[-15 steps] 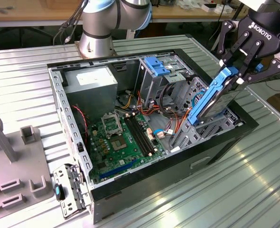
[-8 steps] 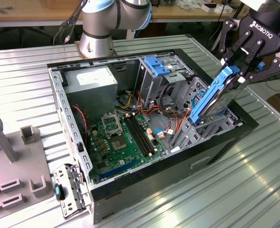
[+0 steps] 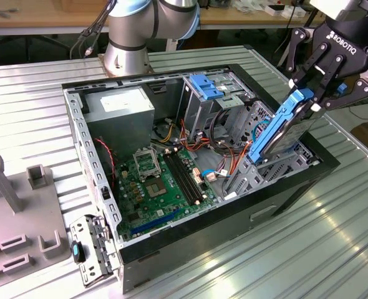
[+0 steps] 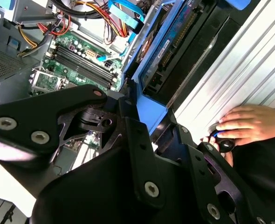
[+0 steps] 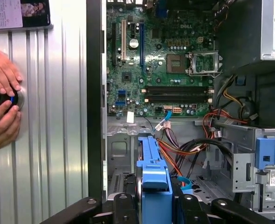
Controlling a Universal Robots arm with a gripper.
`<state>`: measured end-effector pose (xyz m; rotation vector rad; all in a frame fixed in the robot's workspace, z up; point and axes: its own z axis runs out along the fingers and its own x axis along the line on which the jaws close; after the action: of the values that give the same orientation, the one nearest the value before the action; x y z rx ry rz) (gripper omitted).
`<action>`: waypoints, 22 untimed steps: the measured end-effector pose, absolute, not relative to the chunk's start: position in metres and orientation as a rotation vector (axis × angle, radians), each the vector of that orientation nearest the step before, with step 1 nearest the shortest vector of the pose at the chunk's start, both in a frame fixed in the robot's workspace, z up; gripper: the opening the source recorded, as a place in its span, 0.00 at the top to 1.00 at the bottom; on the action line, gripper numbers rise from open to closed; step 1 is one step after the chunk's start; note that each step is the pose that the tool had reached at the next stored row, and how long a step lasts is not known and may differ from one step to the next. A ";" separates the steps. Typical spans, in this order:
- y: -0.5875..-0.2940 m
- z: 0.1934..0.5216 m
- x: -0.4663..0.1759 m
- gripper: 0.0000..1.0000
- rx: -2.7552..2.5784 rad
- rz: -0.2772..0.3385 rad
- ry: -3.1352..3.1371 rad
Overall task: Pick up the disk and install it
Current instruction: 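Insert the disk into the insertion slot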
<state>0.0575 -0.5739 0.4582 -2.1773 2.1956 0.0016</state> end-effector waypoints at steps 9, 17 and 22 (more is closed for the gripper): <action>-0.577 0.452 0.057 0.63 -2.176 0.003 2.194; -0.579 0.445 0.057 0.63 -2.175 0.005 2.193; -0.580 0.442 0.057 0.63 -2.174 0.006 2.193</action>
<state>0.0575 -0.5801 0.4416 -2.1742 2.1926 0.0060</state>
